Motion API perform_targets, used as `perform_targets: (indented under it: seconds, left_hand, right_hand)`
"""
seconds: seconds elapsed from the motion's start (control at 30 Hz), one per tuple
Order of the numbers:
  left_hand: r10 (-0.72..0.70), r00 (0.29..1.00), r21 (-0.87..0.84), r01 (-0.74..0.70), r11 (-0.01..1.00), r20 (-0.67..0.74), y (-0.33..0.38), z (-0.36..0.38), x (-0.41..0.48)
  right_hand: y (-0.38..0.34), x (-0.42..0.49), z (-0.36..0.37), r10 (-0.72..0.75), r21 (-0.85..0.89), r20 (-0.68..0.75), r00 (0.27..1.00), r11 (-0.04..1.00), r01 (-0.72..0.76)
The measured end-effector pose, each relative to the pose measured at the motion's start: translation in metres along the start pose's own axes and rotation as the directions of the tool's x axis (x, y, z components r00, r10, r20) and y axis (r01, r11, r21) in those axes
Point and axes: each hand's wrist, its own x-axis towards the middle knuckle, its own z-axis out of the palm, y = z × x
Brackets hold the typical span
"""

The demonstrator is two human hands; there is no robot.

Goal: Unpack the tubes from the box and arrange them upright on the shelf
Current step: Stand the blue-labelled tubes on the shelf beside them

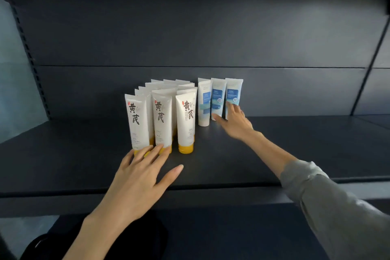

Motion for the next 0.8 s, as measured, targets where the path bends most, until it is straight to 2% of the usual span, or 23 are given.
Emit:
perform_targets:
  seconds: [0.1,0.23,0.5,0.7,0.8]
  left_hand:
    - [0.048,0.998,0.055,-0.047,0.997,-0.034,0.004,0.004,-0.002]
    - [0.066,0.997,0.003,-0.066,0.998,-0.038,0.012,0.009,-0.007]
    - [0.102,0.994,0.039,-0.101,0.994,-0.036,0.044,0.008,-0.014]
    - [0.104,0.994,-0.005,-0.104,0.995,-0.037,0.101,0.017,-0.033]
    - [0.153,0.988,-0.003,-0.154,0.988,-0.004,0.139,0.021,-0.048]
  right_hand:
    - [0.017,-0.042,-0.029,-0.033,-0.236,0.008,0.999,0.971,0.034]
    - [0.042,-0.108,-0.062,-0.013,-0.406,-0.025,1.0,0.914,0.001]
    - [0.089,-0.216,-0.108,0.127,-0.48,-0.086,0.988,0.864,-0.153]
    - [0.138,-0.292,-0.138,0.194,-0.505,-0.113,0.974,0.834,-0.225]
    - [0.167,-0.334,-0.151,0.251,-0.491,-0.122,0.96,0.825,-0.278]
